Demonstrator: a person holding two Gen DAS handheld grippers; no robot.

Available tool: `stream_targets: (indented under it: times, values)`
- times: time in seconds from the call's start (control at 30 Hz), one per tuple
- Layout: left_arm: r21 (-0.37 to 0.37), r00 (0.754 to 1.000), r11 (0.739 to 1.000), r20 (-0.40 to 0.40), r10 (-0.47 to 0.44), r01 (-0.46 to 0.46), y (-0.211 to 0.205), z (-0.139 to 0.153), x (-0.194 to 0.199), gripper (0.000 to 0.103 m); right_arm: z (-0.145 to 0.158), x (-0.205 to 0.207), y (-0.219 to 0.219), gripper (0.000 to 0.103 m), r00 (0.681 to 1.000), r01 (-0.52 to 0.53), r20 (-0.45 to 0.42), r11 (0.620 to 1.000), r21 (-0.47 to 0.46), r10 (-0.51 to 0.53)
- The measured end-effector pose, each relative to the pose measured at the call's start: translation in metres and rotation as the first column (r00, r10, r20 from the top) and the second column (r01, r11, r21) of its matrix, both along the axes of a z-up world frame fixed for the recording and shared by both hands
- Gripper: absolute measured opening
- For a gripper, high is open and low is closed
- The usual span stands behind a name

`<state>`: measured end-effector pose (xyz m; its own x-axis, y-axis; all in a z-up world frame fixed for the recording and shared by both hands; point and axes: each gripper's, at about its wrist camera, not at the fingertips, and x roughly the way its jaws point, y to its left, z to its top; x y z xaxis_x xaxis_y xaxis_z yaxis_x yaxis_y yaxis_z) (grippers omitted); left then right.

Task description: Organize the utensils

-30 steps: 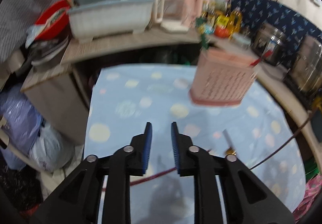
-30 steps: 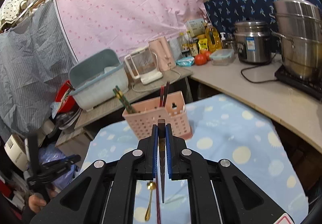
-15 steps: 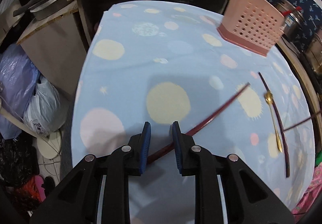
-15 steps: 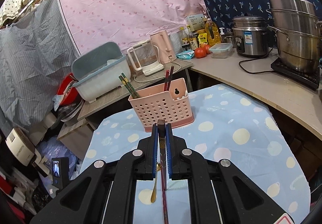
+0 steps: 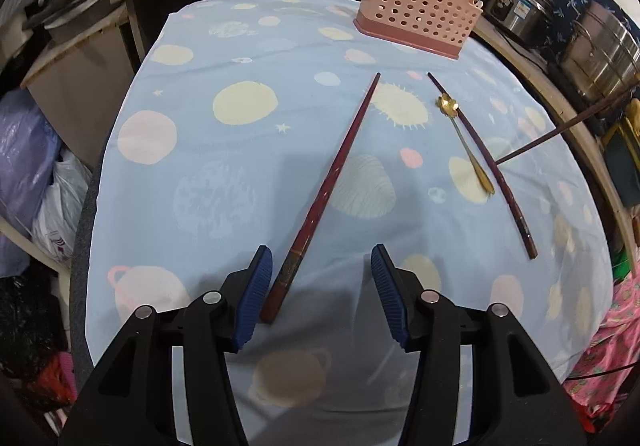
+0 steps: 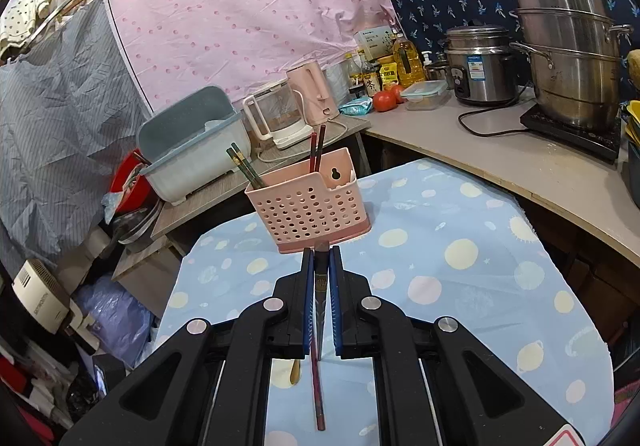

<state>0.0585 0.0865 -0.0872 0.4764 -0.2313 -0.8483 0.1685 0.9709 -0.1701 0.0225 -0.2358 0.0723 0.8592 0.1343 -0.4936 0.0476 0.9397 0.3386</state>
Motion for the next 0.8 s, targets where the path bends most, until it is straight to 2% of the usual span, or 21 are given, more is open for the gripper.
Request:
stream_targets:
  times: [0.1,0.13,0.23,0.5,0.8]
  values:
    - [0.010,1.000,1.000,0.002,0.013,-0.013,0.000,0.000,0.004,0.037,0.000,-0.002,0.002,0.008,1.000,-0.004,0.001,1.000,0.003,0.004]
    - [0.008,1.000,1.000,-0.001,0.012,-0.012,0.001,0.000,0.005,0.026,0.001,-0.002,0.002,0.008,1.000,-0.006,0.002,1.000,0.002,0.006]
    - [0.006,1.000,1.000,-0.008,0.004,-0.004,0.002,0.000,0.003,0.012,0.001,-0.003,0.004,0.008,1.000,-0.011,0.005,1.000,0.001,0.011]
    - [-0.009,1.000,1.000,0.007,0.006,-0.006,-0.001,0.014,-0.002,0.007,0.007,-0.007,0.004,0.008,1.000,-0.013,0.025,1.000,0.002,0.013]
    - [-0.078,0.994,0.997,0.106,0.016,-0.007,-0.008,0.080,0.008,0.007,0.023,-0.002,0.008,0.008,0.997,-0.026,0.071,1.000,-0.005,0.027]
